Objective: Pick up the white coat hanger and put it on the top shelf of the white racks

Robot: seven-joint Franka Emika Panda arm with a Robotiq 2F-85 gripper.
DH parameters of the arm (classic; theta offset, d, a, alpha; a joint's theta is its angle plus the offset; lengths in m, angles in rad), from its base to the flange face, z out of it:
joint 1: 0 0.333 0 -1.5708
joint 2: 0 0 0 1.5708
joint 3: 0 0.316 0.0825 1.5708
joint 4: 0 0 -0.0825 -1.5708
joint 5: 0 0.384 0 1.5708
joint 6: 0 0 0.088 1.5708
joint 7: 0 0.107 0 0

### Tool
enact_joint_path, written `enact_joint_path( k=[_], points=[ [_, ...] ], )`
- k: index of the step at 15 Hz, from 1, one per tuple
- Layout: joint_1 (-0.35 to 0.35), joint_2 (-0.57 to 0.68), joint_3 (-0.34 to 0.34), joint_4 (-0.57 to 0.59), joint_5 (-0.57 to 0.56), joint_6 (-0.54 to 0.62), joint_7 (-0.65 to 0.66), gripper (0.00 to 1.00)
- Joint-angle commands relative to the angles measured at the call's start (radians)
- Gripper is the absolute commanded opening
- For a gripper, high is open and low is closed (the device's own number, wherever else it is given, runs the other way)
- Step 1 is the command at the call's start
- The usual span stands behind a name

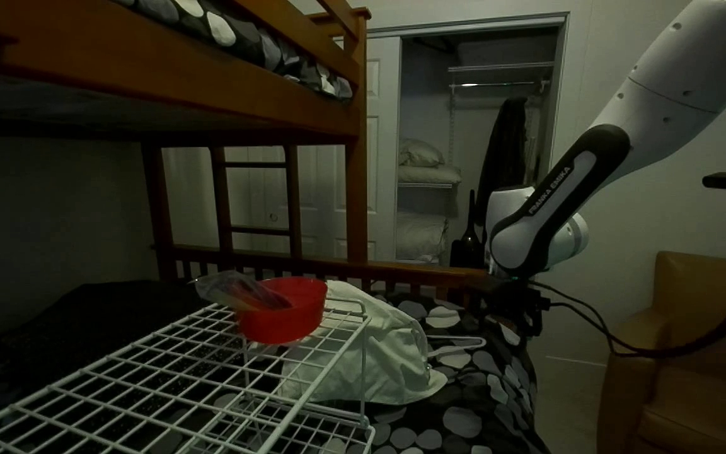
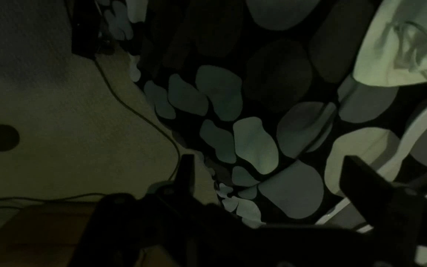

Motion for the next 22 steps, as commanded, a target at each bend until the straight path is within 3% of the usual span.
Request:
enact_joint_path(
  k=[1,3,4,7,8,11,12,15,18,22],
  points=[
    [0.06,0.187,-0.058,0.168,0.12,-0.009,0.088,1.0],
    [0.049,0.264,-0.044,0.246,0.292,-0.024,0.016,1.0],
    [-0.051,0.302,0.056,0.295,0.375,-0.043,-0.056,1.0],
    [-0.158,0.386,0.165,0.394,0.588,-0.041,-0.324,1.0],
    [-0.009,0.324,0.029,0.326,0.54,-0.018,-0.236,1.0],
    [-0.059,0.375,0.068,0.387,0.617,-0.027,-0.333,1.0],
    [-0.028,0.375,0.045,0.362,0.617,0.085,-0.303,1.0],
    [-0.011,0.406,0.067,0.336,0.758,0.319,-0.344,1.0],
    [-0.061,0.465,0.181,0.334,0.867,0.48,-0.355,1.0],
    [-0.111,0.531,0.285,0.354,0.898,0.604,-0.362,1.0]
  ],
)
